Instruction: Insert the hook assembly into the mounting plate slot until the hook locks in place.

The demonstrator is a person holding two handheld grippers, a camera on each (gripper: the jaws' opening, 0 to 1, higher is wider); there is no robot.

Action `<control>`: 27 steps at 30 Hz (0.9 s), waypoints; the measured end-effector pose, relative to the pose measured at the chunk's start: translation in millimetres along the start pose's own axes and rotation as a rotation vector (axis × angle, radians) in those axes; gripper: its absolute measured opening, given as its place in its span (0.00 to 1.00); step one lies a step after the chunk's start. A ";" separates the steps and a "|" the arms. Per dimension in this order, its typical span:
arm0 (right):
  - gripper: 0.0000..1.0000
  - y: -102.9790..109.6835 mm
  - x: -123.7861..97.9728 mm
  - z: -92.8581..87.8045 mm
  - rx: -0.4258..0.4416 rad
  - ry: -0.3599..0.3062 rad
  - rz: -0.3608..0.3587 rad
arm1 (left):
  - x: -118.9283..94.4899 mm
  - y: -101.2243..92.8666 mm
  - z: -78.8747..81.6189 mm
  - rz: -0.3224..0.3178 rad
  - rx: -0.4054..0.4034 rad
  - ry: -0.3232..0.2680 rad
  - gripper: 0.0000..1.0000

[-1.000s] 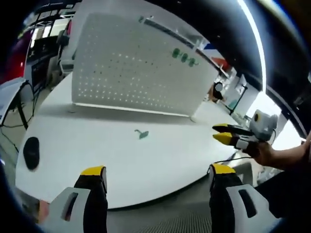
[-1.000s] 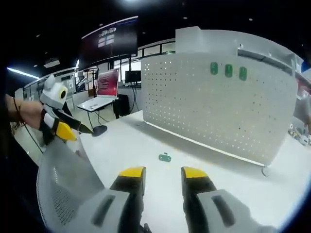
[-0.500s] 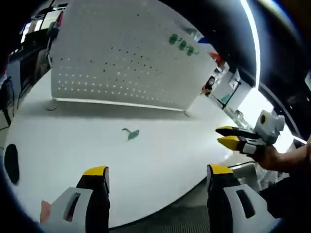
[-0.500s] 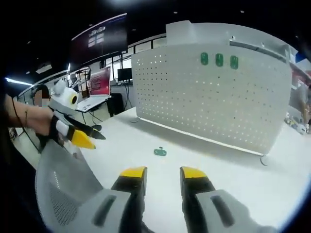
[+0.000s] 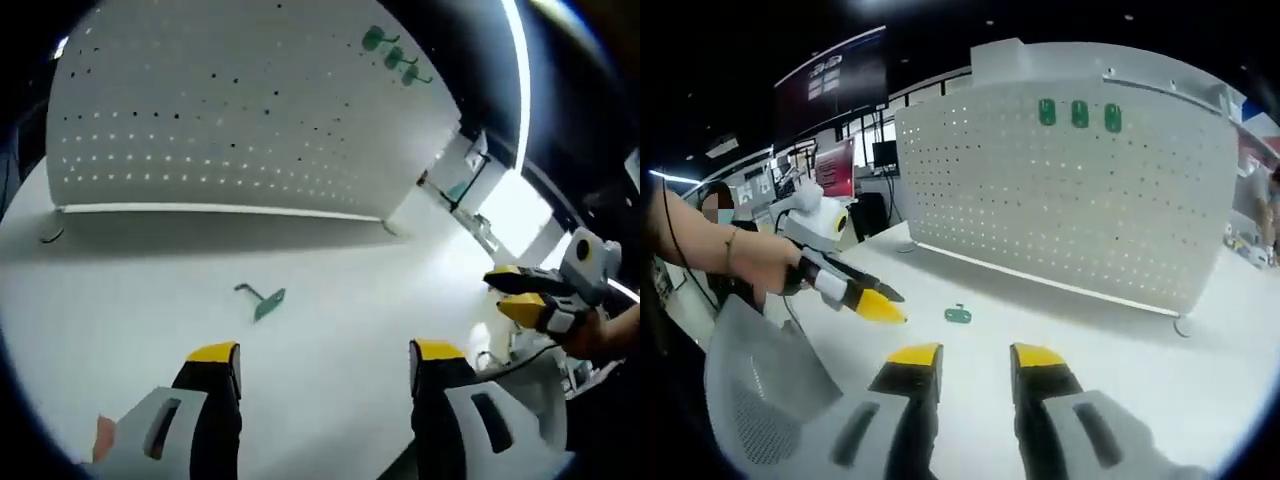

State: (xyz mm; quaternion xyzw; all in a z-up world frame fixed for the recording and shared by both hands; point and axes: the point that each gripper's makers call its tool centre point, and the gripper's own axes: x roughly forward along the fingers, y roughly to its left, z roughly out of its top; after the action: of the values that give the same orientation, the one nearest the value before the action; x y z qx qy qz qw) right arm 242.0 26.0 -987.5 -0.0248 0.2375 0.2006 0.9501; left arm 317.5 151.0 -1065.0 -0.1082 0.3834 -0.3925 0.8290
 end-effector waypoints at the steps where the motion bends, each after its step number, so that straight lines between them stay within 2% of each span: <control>1: 0.25 -1.5 -0.1 -1.7 -0.002 0.005 -0.001 | 5.3 2.5 -0.1 0.003 -0.003 0.002 0.68; 9: 0.24 -10.0 -2.4 -10.2 0.013 0.037 -0.003 | 32.1 21.3 1.1 0.043 0.028 0.017 0.49; 14: 0.24 -17.1 -0.9 -15.7 0.019 0.049 -0.007 | 46.6 25.2 1.3 0.051 0.050 0.029 0.45; 15: 0.24 -19.3 -1.1 -15.8 0.021 0.048 -0.011 | 48.0 28.3 -0.5 0.067 0.064 0.038 0.46; 16: 0.24 -20.8 -1.3 -15.9 0.023 0.048 -0.014 | 48.4 37.7 -2.8 0.111 0.106 0.056 0.47; 18: 0.24 -23.9 -2.1 -16.0 0.026 0.046 -0.021 | 51.7 37.1 -3.9 0.098 0.084 0.055 0.44; 22: 0.24 -28.7 -3.6 -20.5 0.037 0.051 -0.030 | 55.5 36.6 -6.7 0.097 0.114 0.064 0.35; 27: 0.23 -29.2 -4.6 -25.9 0.043 0.056 -0.033 | 60.1 41.0 -1.8 0.108 0.116 0.046 0.26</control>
State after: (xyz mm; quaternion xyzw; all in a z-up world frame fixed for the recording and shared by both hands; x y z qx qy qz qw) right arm 238.3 -6.3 -1009.7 -0.0137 0.2680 0.1790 0.9465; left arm 363.4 134.5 -1119.0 -0.0299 0.3844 -0.3712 0.8447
